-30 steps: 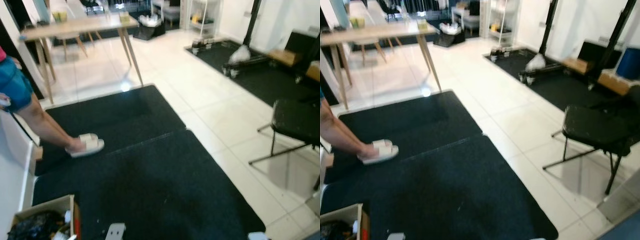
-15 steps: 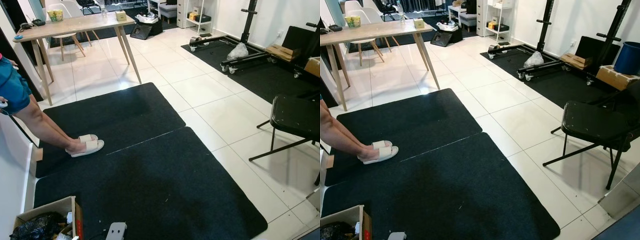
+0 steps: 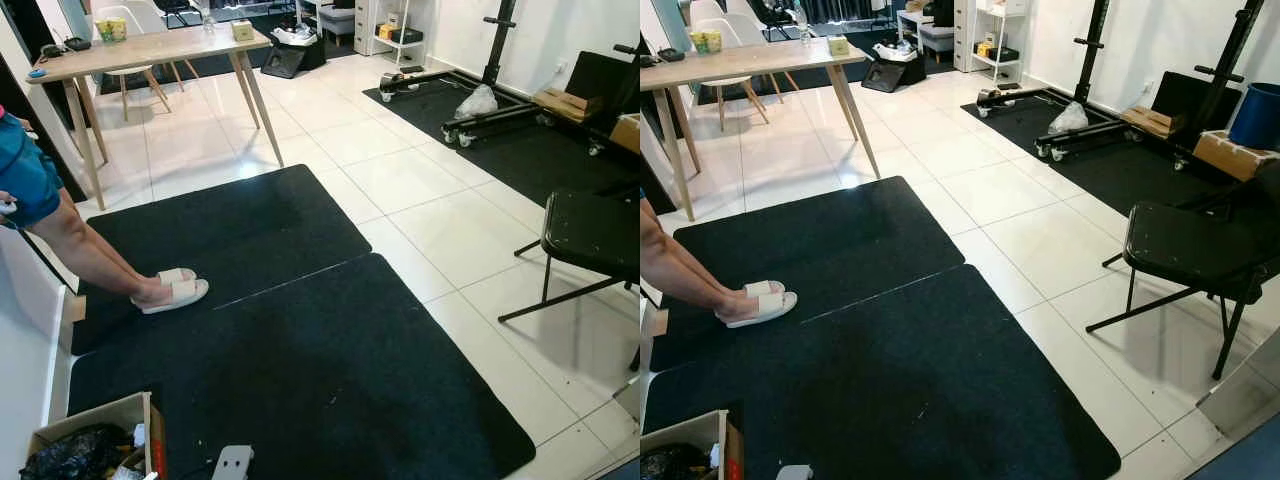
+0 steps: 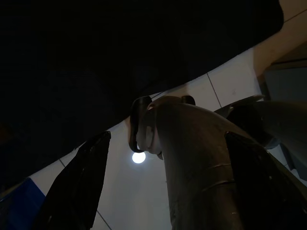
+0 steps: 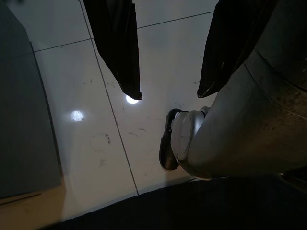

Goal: Restocking fridge

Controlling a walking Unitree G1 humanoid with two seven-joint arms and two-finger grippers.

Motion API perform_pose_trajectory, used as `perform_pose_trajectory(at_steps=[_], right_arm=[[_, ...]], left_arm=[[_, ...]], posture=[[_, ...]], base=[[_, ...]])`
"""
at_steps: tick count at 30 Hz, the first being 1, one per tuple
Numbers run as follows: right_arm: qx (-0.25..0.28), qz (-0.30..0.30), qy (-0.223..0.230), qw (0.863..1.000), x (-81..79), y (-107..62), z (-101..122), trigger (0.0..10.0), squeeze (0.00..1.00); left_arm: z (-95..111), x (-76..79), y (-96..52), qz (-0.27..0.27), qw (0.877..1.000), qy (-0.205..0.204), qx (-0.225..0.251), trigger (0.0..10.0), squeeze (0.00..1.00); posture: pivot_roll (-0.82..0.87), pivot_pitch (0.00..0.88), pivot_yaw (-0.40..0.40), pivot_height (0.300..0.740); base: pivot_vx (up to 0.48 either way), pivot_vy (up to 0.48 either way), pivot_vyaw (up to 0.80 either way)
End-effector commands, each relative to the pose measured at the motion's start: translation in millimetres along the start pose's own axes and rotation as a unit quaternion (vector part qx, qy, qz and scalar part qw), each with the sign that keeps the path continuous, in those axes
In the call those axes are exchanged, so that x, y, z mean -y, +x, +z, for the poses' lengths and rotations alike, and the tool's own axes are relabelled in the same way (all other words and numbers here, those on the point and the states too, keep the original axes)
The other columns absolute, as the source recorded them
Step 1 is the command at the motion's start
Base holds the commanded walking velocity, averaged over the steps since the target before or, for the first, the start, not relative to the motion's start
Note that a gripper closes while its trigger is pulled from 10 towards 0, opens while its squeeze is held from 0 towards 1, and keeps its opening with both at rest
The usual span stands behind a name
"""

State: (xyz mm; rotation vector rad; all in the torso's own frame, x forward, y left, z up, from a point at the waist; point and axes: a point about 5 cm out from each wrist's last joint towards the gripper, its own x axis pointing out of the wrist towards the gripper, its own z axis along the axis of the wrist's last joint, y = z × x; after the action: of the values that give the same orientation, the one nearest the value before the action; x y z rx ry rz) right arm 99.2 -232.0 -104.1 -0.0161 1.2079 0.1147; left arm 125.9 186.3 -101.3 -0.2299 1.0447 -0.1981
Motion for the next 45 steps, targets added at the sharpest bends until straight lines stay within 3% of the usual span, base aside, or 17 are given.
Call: perform_pose_trajectory(at_steps=[1, 21, 36, 45], right_arm=[[0.001, 0.004, -0.004, 1.000, -2.0, 0.7, 1.3, 10.0, 0.00], [0.000, 0.010, 0.002, 1.000, -8.0, 2.2, -0.6, 10.0, 0.00], [0.001, 0.020, -0.005, 1.000, -7.8, 1.8, -0.2, 10.0, 0.00], [0.003, 0.032, -0.007, 0.999, -10.1, 2.2, 1.0, 10.0, 0.00]], left_arm=[[-2.1, -3.2, -1.4, 0.007, 1.000, 0.013, -0.013, 10.0, 0.00], [-3.5, -3.6, -1.8, 0.008, 1.000, 0.020, -0.016, 10.0, 0.00], [-0.4, -3.6, -1.2, 0.011, 1.000, 0.015, -0.007, 10.0, 0.00], [-0.6, -4.0, -1.4, 0.013, 1.000, 0.018, -0.006, 10.0, 0.00]], posture=[[-0.01, 0.000, -0.007, 0.740], [-0.01, 0.000, 0.003, 0.740], [-0.01, 0.000, -0.001, 0.740], [-0.01, 0.000, 0.000, 0.740]], base=[[-0.401, 0.000, 0.00], [-0.402, 0.000, 0.00], [0.000, 0.000, 0.00], [0.000, 0.000, 0.75]])
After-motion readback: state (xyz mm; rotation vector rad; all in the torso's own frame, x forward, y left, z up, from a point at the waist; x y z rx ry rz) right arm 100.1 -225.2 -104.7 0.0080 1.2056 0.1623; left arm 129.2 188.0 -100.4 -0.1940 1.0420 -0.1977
